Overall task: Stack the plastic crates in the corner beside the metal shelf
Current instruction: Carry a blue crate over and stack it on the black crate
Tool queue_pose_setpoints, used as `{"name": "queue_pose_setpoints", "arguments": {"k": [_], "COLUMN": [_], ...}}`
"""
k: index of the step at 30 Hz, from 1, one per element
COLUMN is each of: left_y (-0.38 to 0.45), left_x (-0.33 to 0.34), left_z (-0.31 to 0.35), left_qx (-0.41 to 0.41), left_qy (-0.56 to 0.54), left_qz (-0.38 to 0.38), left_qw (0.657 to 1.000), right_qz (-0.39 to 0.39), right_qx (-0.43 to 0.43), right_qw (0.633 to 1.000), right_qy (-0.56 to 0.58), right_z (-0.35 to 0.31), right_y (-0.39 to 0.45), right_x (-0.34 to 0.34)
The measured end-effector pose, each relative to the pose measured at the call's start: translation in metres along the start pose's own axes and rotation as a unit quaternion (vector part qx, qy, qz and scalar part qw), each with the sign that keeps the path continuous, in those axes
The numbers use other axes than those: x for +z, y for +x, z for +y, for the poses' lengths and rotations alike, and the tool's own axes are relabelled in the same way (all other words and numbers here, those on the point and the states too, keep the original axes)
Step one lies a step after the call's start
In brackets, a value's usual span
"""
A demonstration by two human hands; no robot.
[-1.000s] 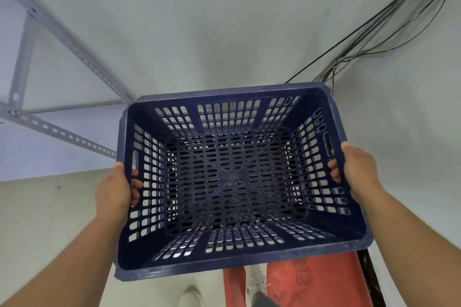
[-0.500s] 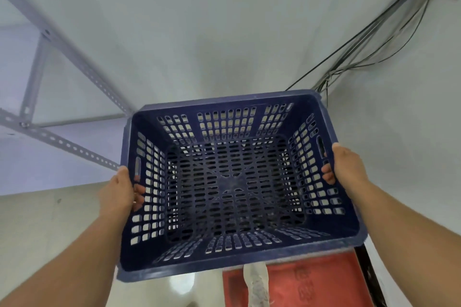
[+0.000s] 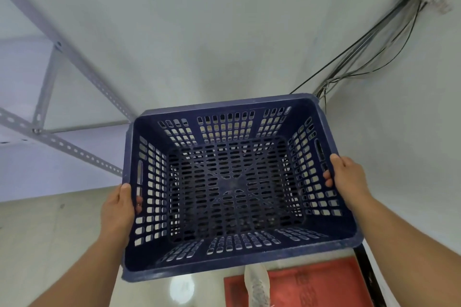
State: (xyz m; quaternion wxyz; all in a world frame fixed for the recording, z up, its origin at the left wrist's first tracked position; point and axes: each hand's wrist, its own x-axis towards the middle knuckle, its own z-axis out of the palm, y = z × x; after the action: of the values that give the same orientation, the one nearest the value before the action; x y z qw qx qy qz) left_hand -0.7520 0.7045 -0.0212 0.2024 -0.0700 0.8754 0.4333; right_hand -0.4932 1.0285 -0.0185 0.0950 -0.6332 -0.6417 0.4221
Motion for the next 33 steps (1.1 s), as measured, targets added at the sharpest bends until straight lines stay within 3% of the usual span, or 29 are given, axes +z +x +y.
{"name": "queue_pose_setpoints", "arguments": {"k": [7, 19, 24, 33], "left_y": [0.003, 0.004, 0.000, -0.004], "left_x": [0.005, 0.016, 0.007, 0.018], "left_z": [-0.001, -0.009, 0.001, -0.002], "left_qx": [0.012, 0.031, 0.025, 0.018], "left_qy": [0.032, 0.078, 0.061, 0.030], "left_qz": [0.001, 0.038, -0.006, -0.021], "left_qw": [0.999, 0.996, 0.998, 0.999], "right_qz": [-0.029, -0.009, -0.018, -0.003], "right_qx": [0.011, -0.014, 0.002, 0.011], "right_qw": [0.999, 0.999, 0.998, 0.999], "right_qy": [-0.008, -0.048, -0.052, -0.031], "right_z": [0.003, 0.008, 0.002, 0.012], "right_y": [0.006, 0.011, 0.009, 0.011], "right_x": [0.000, 0.007, 0.002, -0.011]}}
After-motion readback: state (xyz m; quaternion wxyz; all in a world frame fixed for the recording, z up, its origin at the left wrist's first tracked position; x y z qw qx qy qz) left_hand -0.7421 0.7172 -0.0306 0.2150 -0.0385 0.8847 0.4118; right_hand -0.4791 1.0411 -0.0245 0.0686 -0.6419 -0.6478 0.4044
